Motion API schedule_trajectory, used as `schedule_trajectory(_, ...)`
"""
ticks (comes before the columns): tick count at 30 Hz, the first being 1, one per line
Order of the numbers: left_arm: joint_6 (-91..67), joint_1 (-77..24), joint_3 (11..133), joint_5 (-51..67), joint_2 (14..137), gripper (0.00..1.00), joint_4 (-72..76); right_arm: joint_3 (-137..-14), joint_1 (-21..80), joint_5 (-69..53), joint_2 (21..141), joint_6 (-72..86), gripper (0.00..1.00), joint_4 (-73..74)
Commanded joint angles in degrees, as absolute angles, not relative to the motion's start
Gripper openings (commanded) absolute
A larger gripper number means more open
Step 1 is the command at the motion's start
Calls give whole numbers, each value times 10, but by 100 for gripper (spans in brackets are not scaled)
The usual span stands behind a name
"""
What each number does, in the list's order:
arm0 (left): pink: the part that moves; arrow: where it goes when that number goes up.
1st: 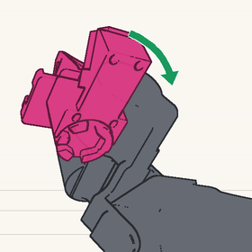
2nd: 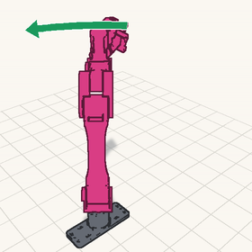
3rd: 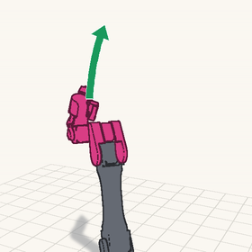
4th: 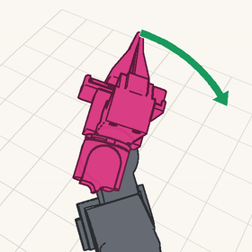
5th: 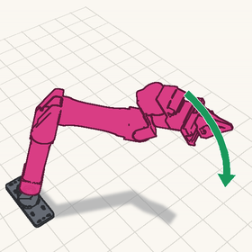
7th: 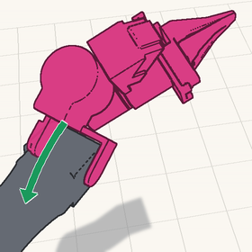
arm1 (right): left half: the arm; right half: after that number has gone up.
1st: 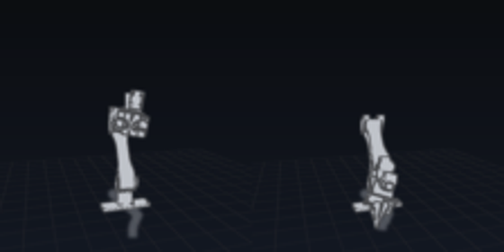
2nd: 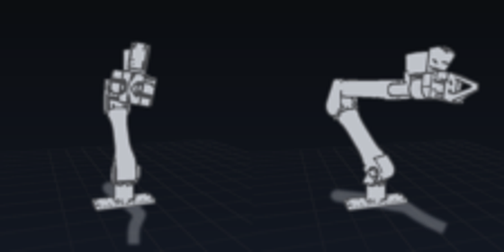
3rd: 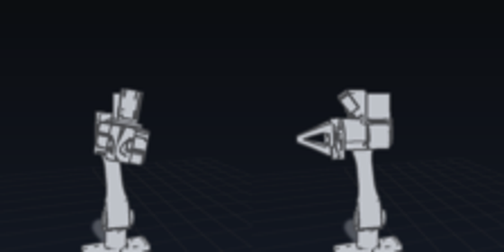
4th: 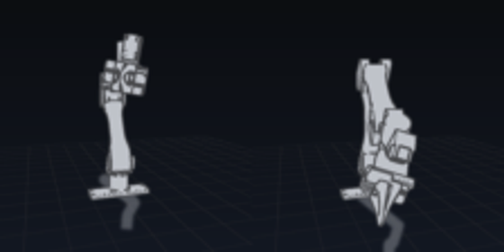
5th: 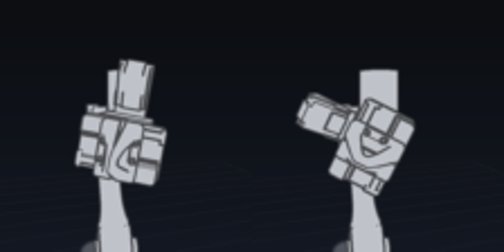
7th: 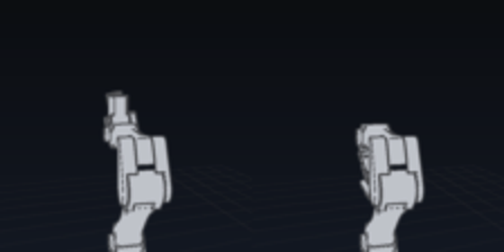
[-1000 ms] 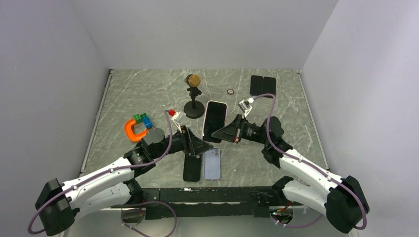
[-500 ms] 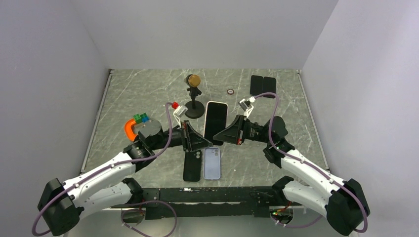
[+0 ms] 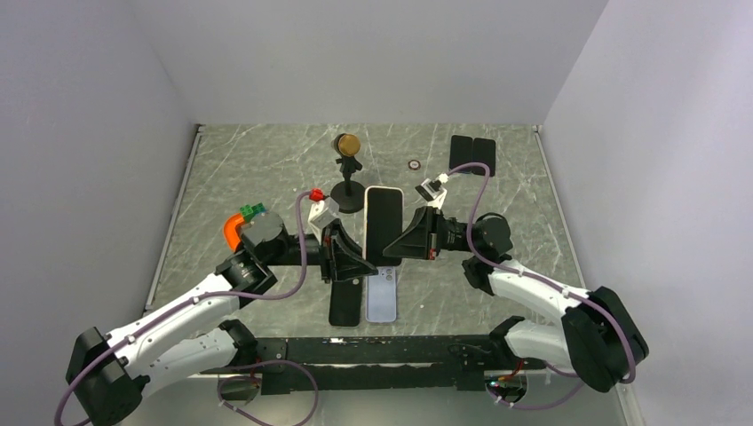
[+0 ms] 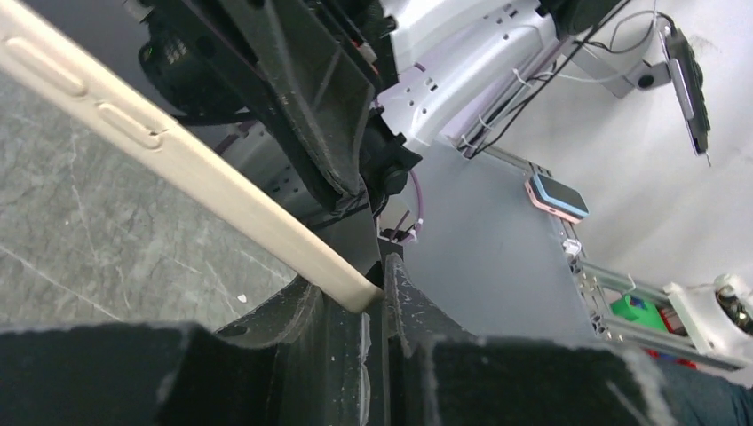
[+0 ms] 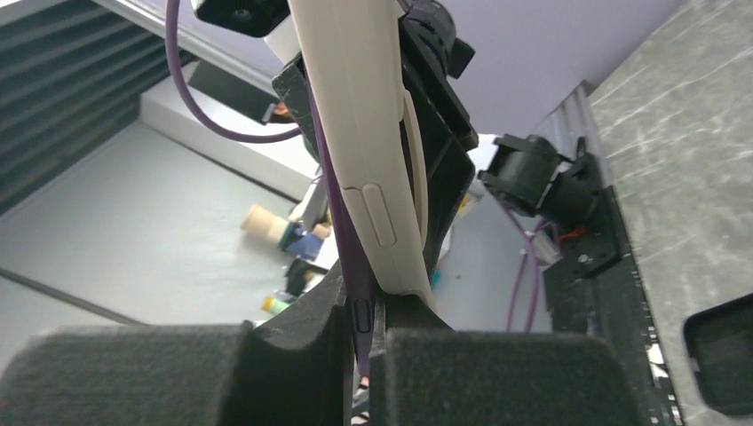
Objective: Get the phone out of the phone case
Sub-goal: Remove the phone case from the phone.
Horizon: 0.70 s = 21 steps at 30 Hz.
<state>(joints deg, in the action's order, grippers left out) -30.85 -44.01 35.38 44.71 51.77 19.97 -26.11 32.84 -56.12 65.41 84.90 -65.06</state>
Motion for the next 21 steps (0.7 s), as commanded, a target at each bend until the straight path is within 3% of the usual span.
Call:
schedule_trajectory(1,-143,-432,366,480,527,0,116,-271,336,-574,652,1065,0,-842)
schedule_trajectory(13,-174,-416,360,415,529,0,89,-267,340,-563,654,1062,0,-854)
schedule_trajectory(21,-234,-415,352,409,511,0,141,-294,356,-555,624,909,0,-646)
